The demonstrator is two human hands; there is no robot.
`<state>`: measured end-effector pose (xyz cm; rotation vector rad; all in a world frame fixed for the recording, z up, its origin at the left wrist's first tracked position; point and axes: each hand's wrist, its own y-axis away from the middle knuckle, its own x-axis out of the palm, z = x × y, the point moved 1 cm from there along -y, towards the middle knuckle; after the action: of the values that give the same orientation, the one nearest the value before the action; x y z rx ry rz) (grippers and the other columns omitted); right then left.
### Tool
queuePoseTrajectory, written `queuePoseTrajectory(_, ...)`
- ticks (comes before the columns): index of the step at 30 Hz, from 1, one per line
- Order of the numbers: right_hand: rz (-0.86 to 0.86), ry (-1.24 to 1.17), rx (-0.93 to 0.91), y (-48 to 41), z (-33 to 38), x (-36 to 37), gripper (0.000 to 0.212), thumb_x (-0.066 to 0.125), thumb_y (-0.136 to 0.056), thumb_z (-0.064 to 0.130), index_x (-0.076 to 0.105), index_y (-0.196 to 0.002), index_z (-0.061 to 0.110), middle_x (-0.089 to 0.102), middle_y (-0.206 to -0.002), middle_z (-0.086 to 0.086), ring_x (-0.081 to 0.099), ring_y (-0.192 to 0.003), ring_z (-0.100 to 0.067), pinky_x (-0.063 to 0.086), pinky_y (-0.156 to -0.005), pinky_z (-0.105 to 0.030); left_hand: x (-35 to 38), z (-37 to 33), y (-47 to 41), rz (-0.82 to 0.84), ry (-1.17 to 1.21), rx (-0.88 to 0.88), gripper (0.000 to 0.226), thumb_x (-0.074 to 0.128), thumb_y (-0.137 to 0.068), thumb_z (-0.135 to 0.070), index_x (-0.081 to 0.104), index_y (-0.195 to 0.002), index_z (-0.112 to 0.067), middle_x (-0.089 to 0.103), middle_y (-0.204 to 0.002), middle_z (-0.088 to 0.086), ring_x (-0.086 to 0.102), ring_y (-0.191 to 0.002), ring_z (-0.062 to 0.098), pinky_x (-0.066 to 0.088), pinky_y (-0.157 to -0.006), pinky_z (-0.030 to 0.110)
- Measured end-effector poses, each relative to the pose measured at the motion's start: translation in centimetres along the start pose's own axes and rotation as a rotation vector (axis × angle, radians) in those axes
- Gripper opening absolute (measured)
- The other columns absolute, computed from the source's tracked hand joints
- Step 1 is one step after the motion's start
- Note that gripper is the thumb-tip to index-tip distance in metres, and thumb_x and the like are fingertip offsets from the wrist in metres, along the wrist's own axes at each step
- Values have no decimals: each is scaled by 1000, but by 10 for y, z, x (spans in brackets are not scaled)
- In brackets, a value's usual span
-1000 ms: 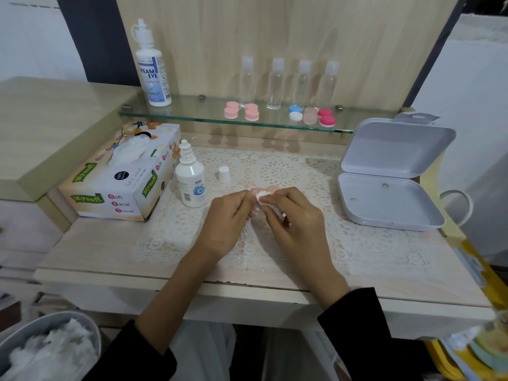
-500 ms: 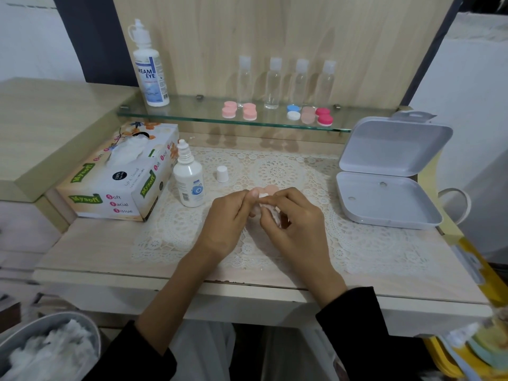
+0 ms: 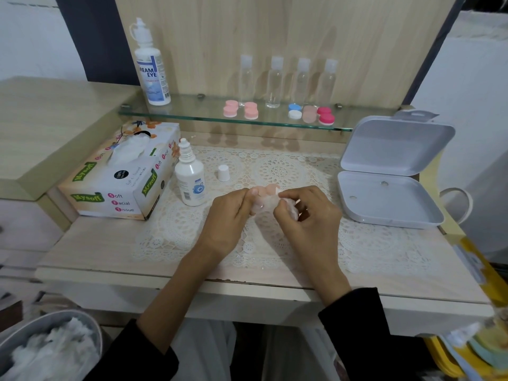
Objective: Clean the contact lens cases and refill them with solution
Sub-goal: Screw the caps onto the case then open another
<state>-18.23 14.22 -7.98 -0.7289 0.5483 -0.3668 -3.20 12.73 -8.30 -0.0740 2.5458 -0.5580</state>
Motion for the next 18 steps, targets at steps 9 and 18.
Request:
queuePoseTrajectory(9,151,-5,-247,3,10,3,11,64,-91,15,72,-91,8,67,-88,-1,58,-68,-9,47,-58,-21,-1,0,1,19,16,8,37,39,-102,-25,53,-69,-19,55,-62,-6,52,-60,5,45,-62,26)
queuePoseTrajectory(18,211,-84,-313,6,7,6,11,71,-88,11,75,-97,7,73,-97,-1,69,-80,-13,55,-63,-32,1,1,0,-5,-26,37,44,34,-96,-37,51,-70,-7,50,-60,-3,44,-58,13,41,-60,36)
